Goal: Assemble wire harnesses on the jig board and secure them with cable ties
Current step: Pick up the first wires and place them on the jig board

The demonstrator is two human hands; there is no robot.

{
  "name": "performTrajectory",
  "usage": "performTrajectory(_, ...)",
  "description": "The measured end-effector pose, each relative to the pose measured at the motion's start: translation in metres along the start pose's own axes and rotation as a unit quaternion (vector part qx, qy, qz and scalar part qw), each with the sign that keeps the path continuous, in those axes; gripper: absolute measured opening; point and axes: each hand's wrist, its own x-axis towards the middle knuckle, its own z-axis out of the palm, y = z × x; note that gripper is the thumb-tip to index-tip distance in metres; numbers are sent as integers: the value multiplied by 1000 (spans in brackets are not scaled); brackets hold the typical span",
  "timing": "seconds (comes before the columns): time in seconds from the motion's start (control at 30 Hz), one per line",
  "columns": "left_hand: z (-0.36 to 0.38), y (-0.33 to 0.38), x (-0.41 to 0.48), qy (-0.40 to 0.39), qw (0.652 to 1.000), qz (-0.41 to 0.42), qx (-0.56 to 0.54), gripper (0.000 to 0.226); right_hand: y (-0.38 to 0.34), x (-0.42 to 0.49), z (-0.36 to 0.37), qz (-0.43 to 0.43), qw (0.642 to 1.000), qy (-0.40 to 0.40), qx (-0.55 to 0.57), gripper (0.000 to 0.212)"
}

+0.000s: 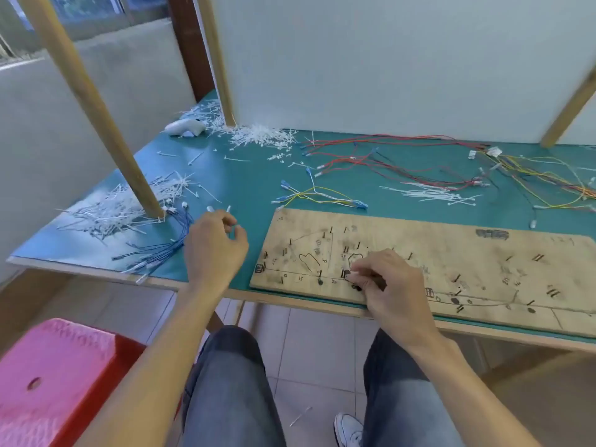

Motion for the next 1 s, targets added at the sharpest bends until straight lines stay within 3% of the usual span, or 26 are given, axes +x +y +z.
performTrajectory(0.17,4,-15,24,-60,985,-71,148,19,6,2,1,-40,999,0,-15,26)
performTrajectory(0.6,5,-26,46,-129,975,-152,100,27,4,4,-4,-39,999,-17,-25,26)
performTrajectory(0.87,11,-18,63,-139,971,-62,182,9,5,2,-2,-44,999,-11,-31,24)
performTrajectory(1.0,13,-12,65,-167,959,-28,225,22,6,2,-1,-42,998,-9,-35,23)
